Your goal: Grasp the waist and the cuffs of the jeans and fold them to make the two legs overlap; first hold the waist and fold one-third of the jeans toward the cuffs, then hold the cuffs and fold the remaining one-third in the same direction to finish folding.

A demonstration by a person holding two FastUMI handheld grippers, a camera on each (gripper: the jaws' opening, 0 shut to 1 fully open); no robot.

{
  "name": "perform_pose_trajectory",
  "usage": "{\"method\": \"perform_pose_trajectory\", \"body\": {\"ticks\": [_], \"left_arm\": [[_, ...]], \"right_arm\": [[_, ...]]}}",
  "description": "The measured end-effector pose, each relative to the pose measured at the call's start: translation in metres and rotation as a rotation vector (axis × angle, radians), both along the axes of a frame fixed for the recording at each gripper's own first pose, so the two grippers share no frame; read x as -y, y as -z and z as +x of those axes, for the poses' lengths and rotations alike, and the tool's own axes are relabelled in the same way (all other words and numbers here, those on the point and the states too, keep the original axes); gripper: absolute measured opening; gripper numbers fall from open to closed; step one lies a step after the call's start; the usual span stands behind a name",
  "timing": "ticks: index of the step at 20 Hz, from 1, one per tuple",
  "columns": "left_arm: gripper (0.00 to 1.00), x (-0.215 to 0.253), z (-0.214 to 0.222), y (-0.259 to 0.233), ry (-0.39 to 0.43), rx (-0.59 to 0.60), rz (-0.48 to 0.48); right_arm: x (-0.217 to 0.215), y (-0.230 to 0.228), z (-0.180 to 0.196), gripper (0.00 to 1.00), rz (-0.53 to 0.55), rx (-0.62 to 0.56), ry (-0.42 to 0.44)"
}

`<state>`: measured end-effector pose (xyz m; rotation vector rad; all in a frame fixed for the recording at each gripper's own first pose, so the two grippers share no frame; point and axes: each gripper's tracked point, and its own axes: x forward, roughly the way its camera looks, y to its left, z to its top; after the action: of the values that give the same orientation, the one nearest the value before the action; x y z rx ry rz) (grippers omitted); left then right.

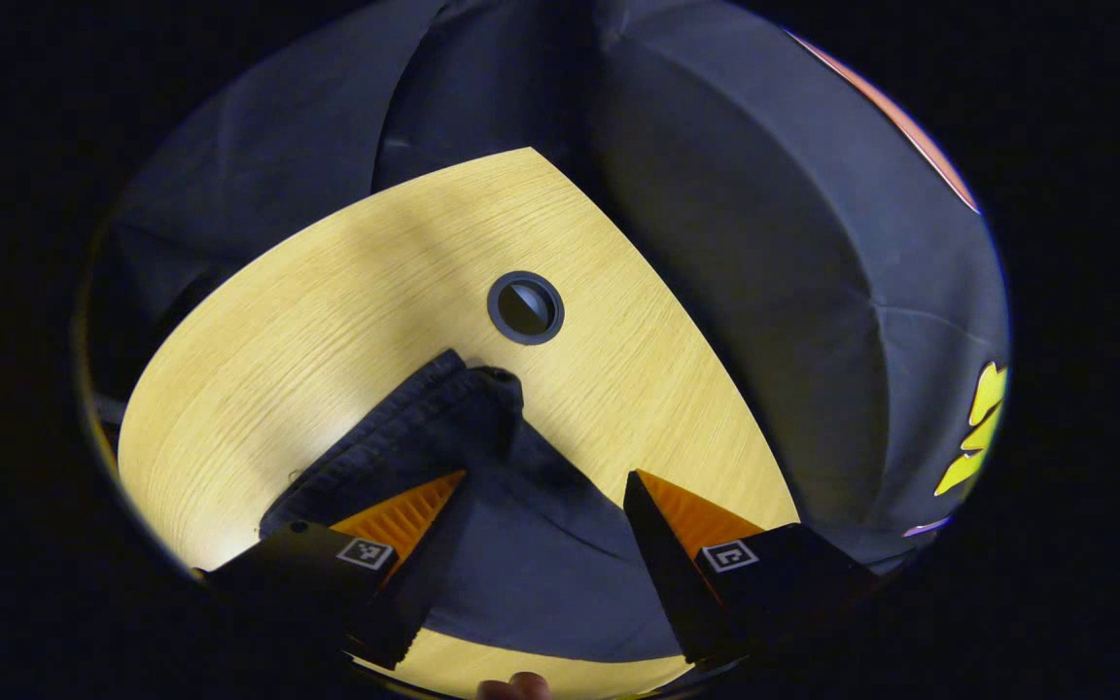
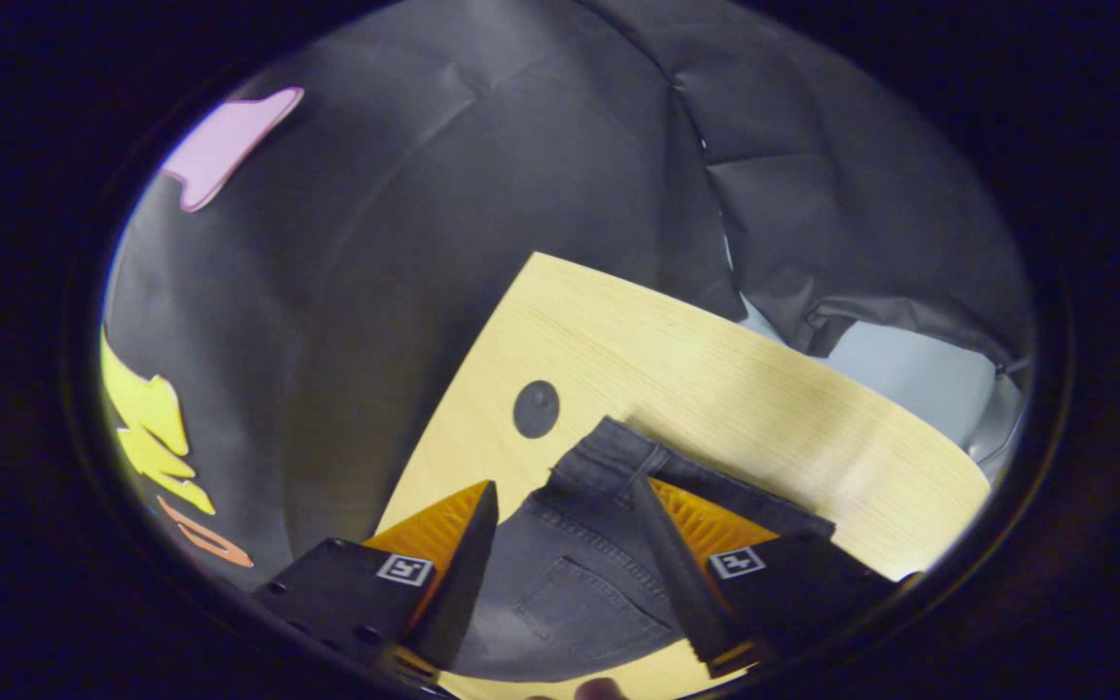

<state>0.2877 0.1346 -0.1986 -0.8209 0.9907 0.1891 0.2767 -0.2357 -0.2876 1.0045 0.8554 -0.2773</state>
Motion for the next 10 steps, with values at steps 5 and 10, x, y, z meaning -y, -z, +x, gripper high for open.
{"method": "perform_pose_trajectory", "body": {"ticks": [5,10], "left_arm": [[0.99,0.040,-0.063,-0.122,0.084,0.227,0.172],[0.99,0.076,-0.131,-0.201,0.149,0.522,0.467]], "right_arm": [[0.010,-0.045,-0.054,0.88,-0.193,0.140,-0.057],[0.003,-0.061,-0.132,0.98,-0.524,0.202,-0.211]]}}
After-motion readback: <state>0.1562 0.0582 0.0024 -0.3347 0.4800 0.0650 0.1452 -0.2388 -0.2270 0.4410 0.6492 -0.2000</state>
